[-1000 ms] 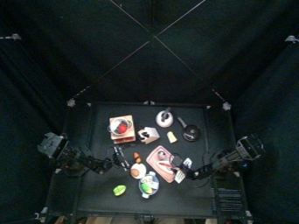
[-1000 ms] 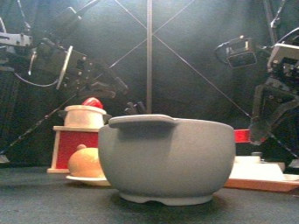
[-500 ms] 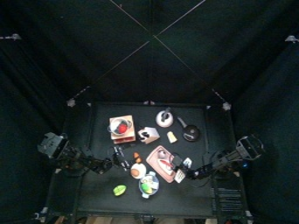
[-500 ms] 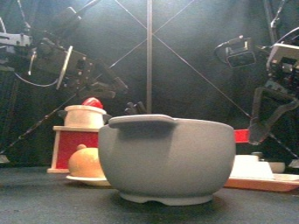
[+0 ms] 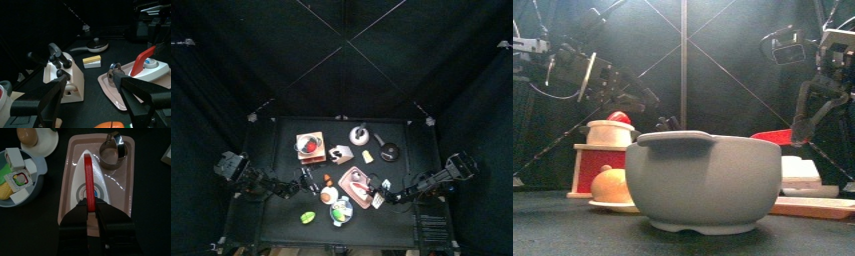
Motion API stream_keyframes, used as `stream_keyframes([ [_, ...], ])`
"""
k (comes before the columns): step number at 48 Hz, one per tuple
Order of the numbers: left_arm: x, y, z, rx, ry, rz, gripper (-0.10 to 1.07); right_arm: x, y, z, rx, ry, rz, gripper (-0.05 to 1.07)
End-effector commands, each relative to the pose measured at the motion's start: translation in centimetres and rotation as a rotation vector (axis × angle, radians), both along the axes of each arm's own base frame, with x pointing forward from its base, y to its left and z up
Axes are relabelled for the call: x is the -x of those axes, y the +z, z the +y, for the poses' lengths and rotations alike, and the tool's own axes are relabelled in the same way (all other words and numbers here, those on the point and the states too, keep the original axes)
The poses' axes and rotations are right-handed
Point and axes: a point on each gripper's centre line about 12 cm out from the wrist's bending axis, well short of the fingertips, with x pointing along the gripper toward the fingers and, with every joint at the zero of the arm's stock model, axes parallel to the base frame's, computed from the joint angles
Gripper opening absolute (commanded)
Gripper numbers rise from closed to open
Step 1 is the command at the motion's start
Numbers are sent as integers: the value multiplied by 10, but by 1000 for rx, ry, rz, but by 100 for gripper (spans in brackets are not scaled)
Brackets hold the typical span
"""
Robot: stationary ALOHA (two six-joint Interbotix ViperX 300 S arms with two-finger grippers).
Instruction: Grab iron
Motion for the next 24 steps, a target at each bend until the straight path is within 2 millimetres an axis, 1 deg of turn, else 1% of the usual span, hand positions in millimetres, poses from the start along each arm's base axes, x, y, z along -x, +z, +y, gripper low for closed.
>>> stream_keyframes([
  [1, -2, 5, -1, 7, 2, -20, 104, -5, 16, 1, -16, 1, -51, 32],
  [5, -4, 10, -3, 22, -3, -34, 104, -5, 19, -1, -21, -2, -61, 32],
  [14, -12, 33, -12, 115, -56, -62, 104, -3, 33, -3, -38, 6, -112, 32],
  [19, -18, 37, -17, 160, -90, -42, 104, -3, 42, -4, -41, 22, -148, 32],
  [24, -25, 38, -23, 193, -129, -15, 104, -5, 49, -9, -8, 44, -184, 32],
])
